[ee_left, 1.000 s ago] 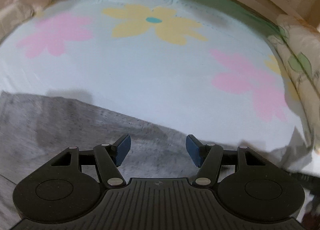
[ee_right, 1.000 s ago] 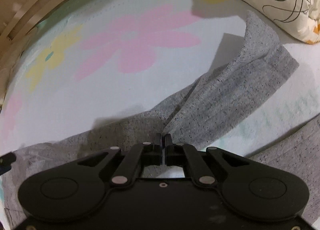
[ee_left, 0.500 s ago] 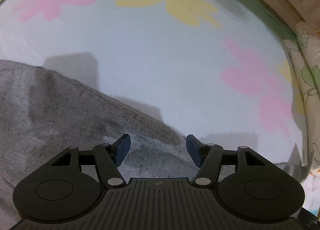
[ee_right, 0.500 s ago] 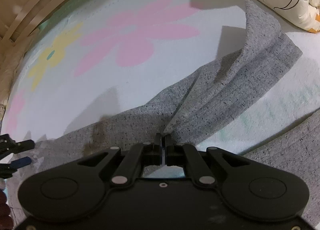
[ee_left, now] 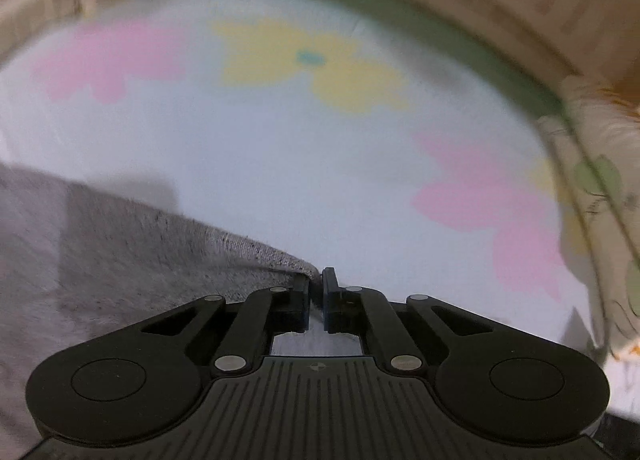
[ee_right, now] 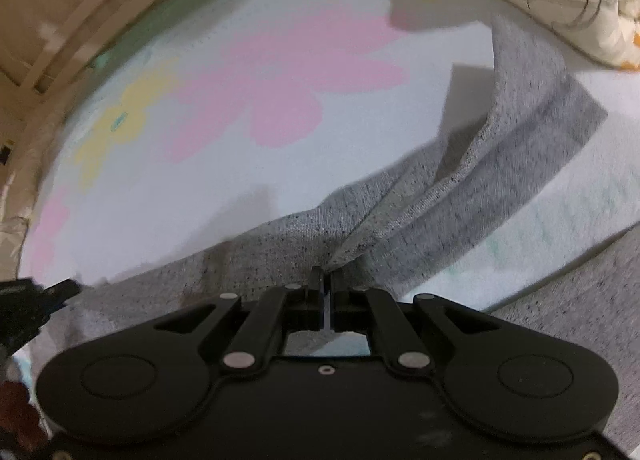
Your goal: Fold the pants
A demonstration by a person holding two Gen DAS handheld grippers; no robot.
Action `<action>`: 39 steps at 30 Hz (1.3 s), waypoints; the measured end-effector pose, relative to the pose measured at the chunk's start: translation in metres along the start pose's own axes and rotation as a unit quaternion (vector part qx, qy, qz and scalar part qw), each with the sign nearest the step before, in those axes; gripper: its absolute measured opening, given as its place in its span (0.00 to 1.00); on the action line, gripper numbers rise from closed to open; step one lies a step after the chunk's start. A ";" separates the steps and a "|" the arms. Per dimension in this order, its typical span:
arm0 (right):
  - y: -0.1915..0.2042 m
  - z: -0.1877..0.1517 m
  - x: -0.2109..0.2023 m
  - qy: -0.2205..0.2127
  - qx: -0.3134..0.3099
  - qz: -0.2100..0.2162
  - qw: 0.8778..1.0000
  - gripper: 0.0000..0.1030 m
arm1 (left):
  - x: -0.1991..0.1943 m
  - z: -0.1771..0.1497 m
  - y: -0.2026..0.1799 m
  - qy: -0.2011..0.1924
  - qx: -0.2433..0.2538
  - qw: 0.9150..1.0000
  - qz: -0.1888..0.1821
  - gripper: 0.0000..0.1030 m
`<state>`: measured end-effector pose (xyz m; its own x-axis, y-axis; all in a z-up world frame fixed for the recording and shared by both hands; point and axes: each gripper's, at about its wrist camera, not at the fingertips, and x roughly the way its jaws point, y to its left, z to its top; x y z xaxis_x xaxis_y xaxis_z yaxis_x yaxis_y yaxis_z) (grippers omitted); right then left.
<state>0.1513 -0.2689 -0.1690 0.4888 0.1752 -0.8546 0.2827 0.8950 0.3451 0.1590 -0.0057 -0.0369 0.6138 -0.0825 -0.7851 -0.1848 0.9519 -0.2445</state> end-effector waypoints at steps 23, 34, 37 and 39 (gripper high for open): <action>-0.062 -0.020 -0.093 -0.099 -0.003 -0.083 0.992 0.60 | -0.090 -0.138 0.004 -0.005 0.087 0.996 -0.012 0.05; -0.029 0.033 -0.017 -0.096 -0.055 -0.268 0.957 0.55 | -0.086 -0.137 0.004 0.003 0.085 0.996 -0.012 0.05; -0.040 0.043 -0.006 -0.078 -0.050 -0.266 0.960 0.07 | -0.089 -0.134 0.004 -0.005 0.084 0.996 -0.014 0.05; -0.049 0.047 -0.014 -0.079 -0.033 -0.235 0.968 0.06 | -0.094 -0.130 0.004 -0.017 0.086 0.996 -0.015 0.05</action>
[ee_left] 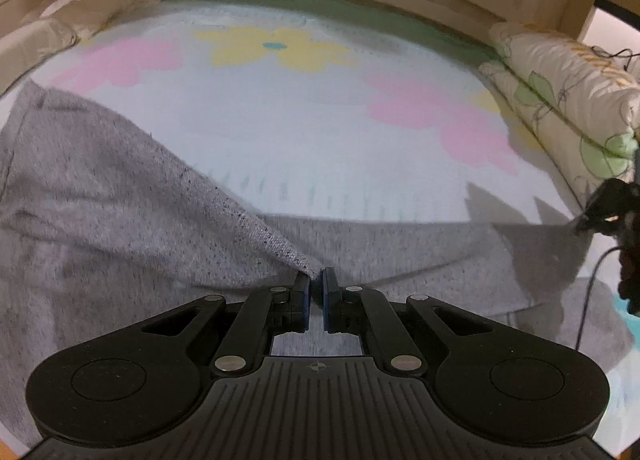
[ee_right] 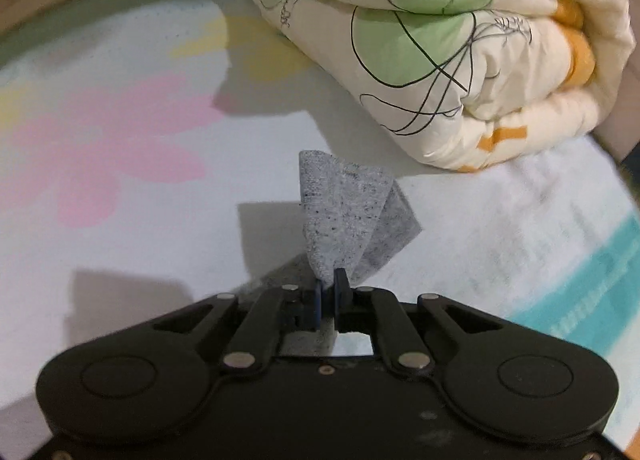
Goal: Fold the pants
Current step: 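Lift the pant leg with the right gripper and lay it onto the other leg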
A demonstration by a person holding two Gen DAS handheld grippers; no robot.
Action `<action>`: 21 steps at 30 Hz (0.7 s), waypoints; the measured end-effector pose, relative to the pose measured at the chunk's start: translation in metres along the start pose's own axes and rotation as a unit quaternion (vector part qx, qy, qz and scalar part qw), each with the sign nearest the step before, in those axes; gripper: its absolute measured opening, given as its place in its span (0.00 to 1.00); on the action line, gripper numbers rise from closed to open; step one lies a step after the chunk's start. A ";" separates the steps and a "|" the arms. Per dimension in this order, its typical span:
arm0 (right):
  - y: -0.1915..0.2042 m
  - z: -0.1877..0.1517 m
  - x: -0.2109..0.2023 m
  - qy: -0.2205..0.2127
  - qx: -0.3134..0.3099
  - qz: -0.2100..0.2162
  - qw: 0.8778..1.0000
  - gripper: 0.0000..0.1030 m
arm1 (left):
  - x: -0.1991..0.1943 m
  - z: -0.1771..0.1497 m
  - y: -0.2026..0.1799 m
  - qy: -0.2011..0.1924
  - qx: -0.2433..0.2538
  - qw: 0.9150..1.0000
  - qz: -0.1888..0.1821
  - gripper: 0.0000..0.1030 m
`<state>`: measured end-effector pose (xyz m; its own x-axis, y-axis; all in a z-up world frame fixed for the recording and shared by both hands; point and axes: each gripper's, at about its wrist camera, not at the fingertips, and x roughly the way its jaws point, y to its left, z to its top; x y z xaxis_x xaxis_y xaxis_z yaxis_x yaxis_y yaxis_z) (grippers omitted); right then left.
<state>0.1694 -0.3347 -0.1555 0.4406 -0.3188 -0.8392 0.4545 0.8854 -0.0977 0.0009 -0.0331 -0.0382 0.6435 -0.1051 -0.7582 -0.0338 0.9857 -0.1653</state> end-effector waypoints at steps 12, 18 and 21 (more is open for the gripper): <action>-0.118 -0.026 -0.123 -0.102 0.095 0.181 0.973 0.05 | -0.094 -0.008 0.008 -0.107 0.024 0.994 -0.002 0.05; -0.154 -0.101 -0.072 0.035 0.127 0.136 0.982 0.05 | -0.070 -0.058 0.008 -0.019 0.035 0.999 -0.001 0.05; -0.151 -0.123 -0.051 0.065 0.117 0.114 0.984 0.05 | -0.057 -0.066 0.008 -0.003 0.041 0.999 0.014 0.05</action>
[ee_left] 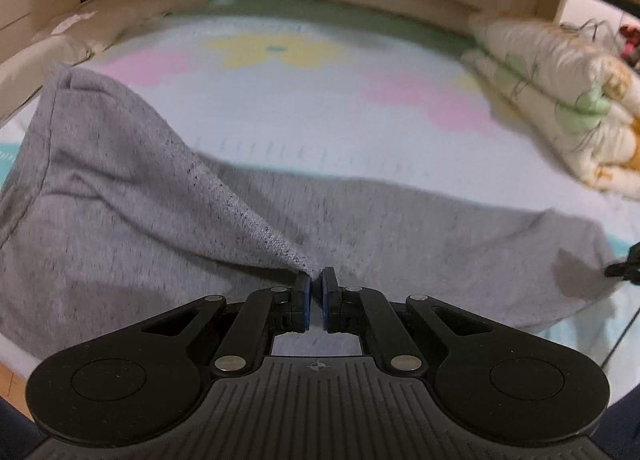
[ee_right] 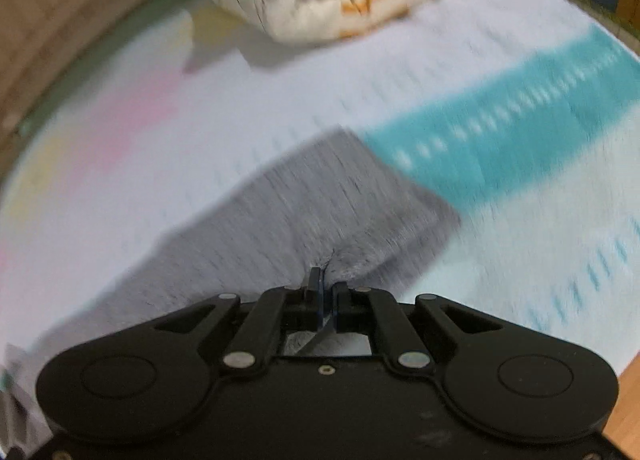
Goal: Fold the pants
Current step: 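Lift the pant leg with the right gripper and lay it onto the other leg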
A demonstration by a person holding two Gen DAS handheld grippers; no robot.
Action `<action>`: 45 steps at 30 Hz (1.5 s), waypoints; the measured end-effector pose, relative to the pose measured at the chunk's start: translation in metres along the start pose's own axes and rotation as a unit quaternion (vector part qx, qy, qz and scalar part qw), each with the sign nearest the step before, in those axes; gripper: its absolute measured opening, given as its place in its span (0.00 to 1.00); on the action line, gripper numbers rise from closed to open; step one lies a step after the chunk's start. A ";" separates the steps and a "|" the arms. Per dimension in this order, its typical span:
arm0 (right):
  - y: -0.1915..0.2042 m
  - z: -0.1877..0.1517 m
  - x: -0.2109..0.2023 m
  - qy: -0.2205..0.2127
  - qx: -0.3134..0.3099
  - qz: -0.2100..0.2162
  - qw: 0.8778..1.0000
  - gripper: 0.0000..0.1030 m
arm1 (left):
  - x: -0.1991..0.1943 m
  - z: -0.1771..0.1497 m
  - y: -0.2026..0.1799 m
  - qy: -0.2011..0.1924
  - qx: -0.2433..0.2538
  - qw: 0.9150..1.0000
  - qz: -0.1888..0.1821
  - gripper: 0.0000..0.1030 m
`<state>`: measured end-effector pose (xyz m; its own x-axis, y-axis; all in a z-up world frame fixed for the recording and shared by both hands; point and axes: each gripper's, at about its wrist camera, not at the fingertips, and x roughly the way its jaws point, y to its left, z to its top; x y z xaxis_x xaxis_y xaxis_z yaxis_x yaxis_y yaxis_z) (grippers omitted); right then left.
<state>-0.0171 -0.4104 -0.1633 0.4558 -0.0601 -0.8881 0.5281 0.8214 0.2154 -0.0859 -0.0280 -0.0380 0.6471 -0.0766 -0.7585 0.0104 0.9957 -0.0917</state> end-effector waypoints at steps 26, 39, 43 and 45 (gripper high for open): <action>-0.001 -0.010 -0.015 -0.045 -0.020 0.020 0.999 0.05 | 0.021 -0.013 -0.004 0.027 0.018 0.999 0.019 0.05; 0.060 0.060 -0.117 -0.201 -0.060 0.132 0.969 0.05 | -0.029 0.037 -0.002 -0.099 0.009 0.995 0.017 0.05; 0.019 0.021 -0.067 -0.121 -0.026 0.074 0.990 0.05 | 0.002 0.005 -0.009 -0.039 0.033 0.998 0.020 0.05; 0.006 0.003 -0.031 -0.063 -0.023 0.028 0.997 0.05 | 0.021 -0.008 -0.011 -0.002 0.032 0.999 0.020 0.05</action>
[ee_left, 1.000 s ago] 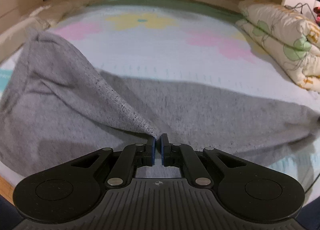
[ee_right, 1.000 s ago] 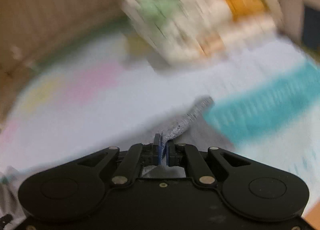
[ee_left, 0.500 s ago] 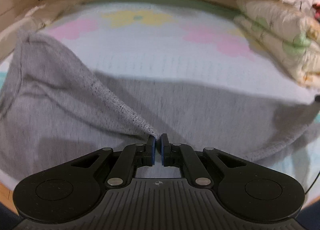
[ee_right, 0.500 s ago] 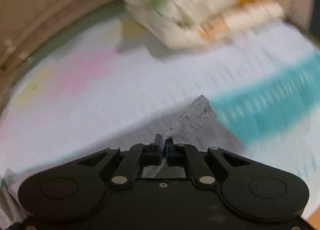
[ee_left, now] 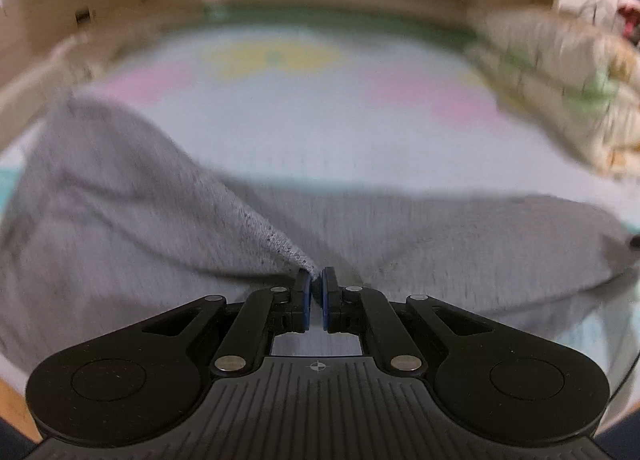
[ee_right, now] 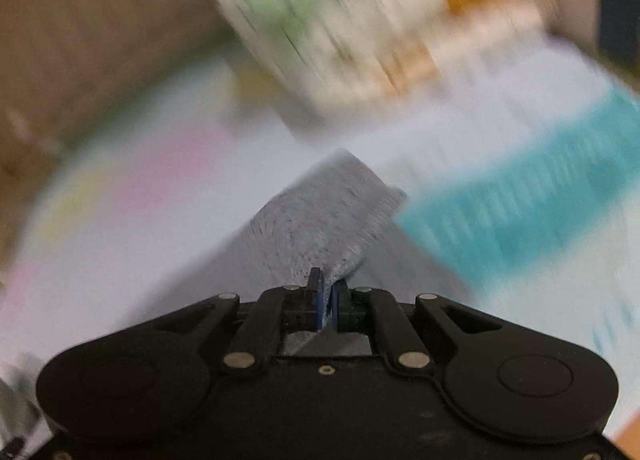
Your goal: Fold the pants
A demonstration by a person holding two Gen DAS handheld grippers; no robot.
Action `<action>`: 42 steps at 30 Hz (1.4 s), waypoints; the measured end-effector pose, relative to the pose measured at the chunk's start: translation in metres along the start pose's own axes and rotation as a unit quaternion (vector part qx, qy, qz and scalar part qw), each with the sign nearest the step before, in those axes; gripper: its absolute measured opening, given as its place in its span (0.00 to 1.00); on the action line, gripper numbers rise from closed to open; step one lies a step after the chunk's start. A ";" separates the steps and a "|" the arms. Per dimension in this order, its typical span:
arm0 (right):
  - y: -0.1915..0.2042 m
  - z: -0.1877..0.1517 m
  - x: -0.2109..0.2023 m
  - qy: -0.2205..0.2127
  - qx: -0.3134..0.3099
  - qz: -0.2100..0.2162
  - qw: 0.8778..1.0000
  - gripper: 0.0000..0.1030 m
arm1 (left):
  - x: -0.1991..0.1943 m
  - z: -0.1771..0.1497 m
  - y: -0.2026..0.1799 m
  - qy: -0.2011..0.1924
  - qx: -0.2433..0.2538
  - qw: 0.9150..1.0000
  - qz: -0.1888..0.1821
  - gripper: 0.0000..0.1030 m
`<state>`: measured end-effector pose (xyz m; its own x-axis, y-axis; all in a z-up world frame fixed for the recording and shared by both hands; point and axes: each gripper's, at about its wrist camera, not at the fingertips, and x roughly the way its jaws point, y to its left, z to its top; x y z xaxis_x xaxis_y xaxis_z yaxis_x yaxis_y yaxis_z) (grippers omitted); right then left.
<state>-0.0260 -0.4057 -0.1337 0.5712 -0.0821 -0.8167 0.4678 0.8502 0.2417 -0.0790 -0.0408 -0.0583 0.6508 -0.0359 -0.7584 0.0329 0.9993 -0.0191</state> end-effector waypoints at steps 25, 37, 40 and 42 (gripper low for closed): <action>0.128 0.032 -0.050 0.024 -0.128 0.067 0.989 0.49 | 0.016 0.004 0.015 0.067 -0.004 0.997 -0.041 0.11; 0.331 -0.087 0.010 0.197 -0.287 0.182 0.920 0.43 | 0.003 0.003 0.042 0.066 -0.014 0.995 -0.070 0.16; 0.349 -0.115 0.024 0.226 -0.300 0.174 0.910 0.43 | -0.004 0.003 0.052 0.073 -0.011 0.994 -0.076 0.16; 0.354 -0.129 0.032 0.237 -0.311 0.164 0.906 0.43 | -0.010 0.004 0.061 0.076 -0.002 0.994 -0.081 0.16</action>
<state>0.0705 -0.0404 -0.1422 0.1874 0.3356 -0.9232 -0.2285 0.9289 0.2913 -0.0803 0.0208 -0.0498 0.5145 -0.1937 -0.8353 0.1246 0.9807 -0.1507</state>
